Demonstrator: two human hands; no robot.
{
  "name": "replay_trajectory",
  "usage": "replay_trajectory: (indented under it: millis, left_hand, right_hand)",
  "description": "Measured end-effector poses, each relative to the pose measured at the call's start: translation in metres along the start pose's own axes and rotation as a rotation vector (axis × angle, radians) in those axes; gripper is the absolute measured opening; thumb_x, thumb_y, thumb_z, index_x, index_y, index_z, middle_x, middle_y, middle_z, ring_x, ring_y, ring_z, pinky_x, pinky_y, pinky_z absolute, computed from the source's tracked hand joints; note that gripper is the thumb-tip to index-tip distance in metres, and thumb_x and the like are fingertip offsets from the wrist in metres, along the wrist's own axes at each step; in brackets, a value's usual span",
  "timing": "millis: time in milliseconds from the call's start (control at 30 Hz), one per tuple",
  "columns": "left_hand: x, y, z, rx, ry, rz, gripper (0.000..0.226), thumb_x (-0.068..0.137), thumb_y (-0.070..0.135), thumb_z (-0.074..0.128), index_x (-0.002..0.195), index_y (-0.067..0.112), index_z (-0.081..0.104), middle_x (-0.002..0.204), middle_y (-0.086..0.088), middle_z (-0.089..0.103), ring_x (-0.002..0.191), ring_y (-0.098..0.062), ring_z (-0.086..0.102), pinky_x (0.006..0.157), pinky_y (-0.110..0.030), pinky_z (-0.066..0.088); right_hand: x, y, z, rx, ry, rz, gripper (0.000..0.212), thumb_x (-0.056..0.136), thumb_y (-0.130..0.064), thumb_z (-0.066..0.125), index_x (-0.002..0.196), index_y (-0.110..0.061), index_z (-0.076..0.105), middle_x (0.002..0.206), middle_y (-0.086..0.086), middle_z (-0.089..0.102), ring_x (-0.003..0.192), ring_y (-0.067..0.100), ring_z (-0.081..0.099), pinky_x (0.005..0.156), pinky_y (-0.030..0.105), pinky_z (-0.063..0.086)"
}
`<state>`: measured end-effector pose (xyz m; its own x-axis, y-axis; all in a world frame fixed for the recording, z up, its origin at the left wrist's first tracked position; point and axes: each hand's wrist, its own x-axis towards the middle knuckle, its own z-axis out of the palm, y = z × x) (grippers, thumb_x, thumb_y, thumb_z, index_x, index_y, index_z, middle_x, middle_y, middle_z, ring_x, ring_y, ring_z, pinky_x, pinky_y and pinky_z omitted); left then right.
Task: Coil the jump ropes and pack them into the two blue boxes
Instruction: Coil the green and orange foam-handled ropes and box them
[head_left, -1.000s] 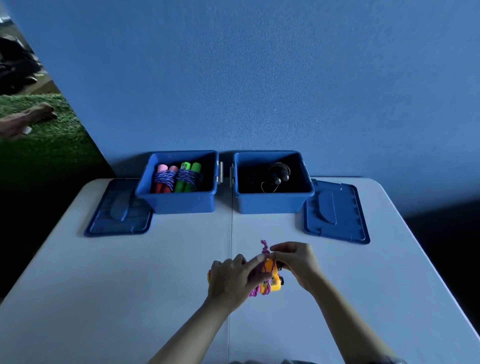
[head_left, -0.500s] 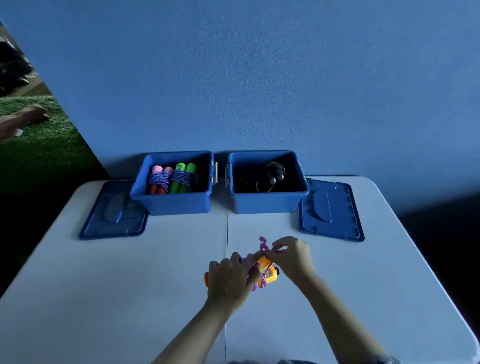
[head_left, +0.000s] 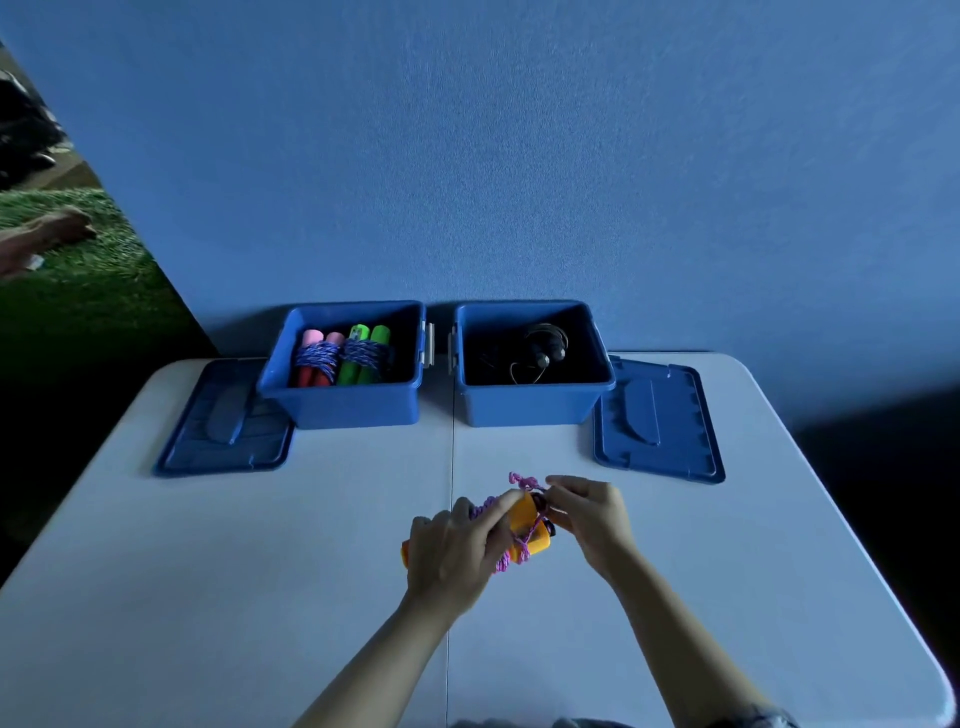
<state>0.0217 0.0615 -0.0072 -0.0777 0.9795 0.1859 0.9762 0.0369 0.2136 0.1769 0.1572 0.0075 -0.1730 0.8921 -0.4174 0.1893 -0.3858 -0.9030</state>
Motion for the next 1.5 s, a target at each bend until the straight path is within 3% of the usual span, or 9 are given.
replay_trajectory:
  millis: [200,267,400,667,767,900,1200,1300,1500]
  left_hand:
    - [-0.001,-0.004,0.003,-0.046,-0.002,0.045,0.042,0.102,0.052,0.017,0.131,0.046,0.046,0.062,0.003,0.055,0.046,-0.016,0.053,0.051,-0.024,0.028]
    - [0.000,-0.006,0.002,-0.069,-0.004,0.062,0.040,0.102,0.050,0.019,0.132,0.045,0.046,0.061,0.002,0.053,0.045,-0.016,0.050,0.047,-0.023,0.029]
    - [0.002,-0.009,-0.001,-0.123,0.028,0.000,0.041,0.101,0.048,0.022,0.132,0.045,0.048,0.058,0.005,0.050,0.041,-0.012,0.042,0.046,-0.022,0.024]
    - [0.005,-0.006,-0.006,-0.216,0.060,-0.111,0.045,0.093,0.057,0.012,0.133,0.049,0.032,0.075,0.005,0.057,0.063,-0.015,0.059,0.057,-0.031,0.047]
    - [0.008,-0.003,-0.005,-0.264,0.053,-0.148,0.056,0.088,0.063,0.007,0.133,0.043,0.033,0.096,0.008,0.065,0.079,-0.013,0.063,0.068,-0.032,0.049]
    - [0.016,-0.002,-0.007,-0.305,0.054,-0.195,0.066,0.085,0.070,0.001,0.135,0.042,0.033,0.104,0.010,0.065,0.087,-0.013,0.064,0.073,-0.033,0.052]
    - [0.014,-0.005,-0.017,-0.347,-0.002,-0.128,0.064,0.088,0.059,0.005,0.133,0.030,0.039,0.102,0.005,0.064,0.081,-0.012,0.060,0.072,-0.030,0.047]
    - [0.012,-0.010,-0.019,-0.306,-0.032,-0.131,0.066,0.087,0.060,0.002,0.136,0.032,0.037,0.107,0.003,0.063,0.086,-0.015,0.061,0.074,-0.031,0.046]
    - [0.019,-0.011,-0.022,-0.816,-0.113,-0.391,0.034,0.101,0.050,0.024,0.131,0.041,0.037,0.107,0.001,0.067,0.093,-0.021,0.065,0.079,-0.042,0.053]
  right_hand:
    - [0.002,0.008,0.006,0.056,-0.017,0.041,0.049,0.074,-0.005,0.061,0.099,0.029,0.036,0.073,0.044,0.046,0.079,0.021,0.042,0.088,0.059,0.046]
    - [0.002,0.006,0.005,0.069,-0.059,0.056,0.050,0.070,-0.011,0.068,0.096,0.027,0.049,0.074,0.021,0.053,0.075,0.023,0.044,0.072,0.034,0.031]
    - [-0.004,-0.003,0.004,0.074,-0.059,0.015,0.006,0.082,0.001,0.067,0.086,0.000,0.071,0.089,0.023,0.069,0.079,0.029,0.063,0.082,0.044,0.054]
    - [-0.014,-0.012,0.012,-0.321,-0.029,-0.210,0.027,0.083,-0.003,0.056,0.075,-0.023,0.073,0.065,-0.013,0.068,0.055,0.000,0.059,0.054,0.011,0.045]
    - [-0.015,-0.013,0.014,-0.298,-0.038,-0.160,0.028,0.082,-0.009,0.053,0.056,-0.017,0.059,0.048,-0.008,0.047,0.050,0.009,0.040,0.049,0.017,0.032]
    - [-0.018,-0.020,0.015,-0.005,-0.108,-0.084,0.014,0.078,-0.009,0.059,0.069,-0.004,0.069,0.068,0.012,0.061,0.068,0.022,0.056,0.073,0.039,0.053]
    - [-0.025,-0.029,0.017,-0.220,-0.227,0.018,0.016,0.064,-0.022,0.066,0.066,-0.006,0.068,0.067,0.010,0.056,0.070,0.018,0.047,0.066,0.034,0.038]
    - [-0.031,-0.023,0.024,-0.281,-0.214,0.011,0.012,0.082,-0.020,0.063,0.090,-0.013,0.070,0.088,0.013,0.064,0.080,0.015,0.055,0.076,0.037,0.049]
    - [-0.050,-0.010,0.053,0.138,-0.161,-0.019,0.079,0.069,-0.021,0.083,0.132,-0.033,0.037,0.117,0.006,0.056,0.096,0.022,0.067,0.074,0.042,0.059]
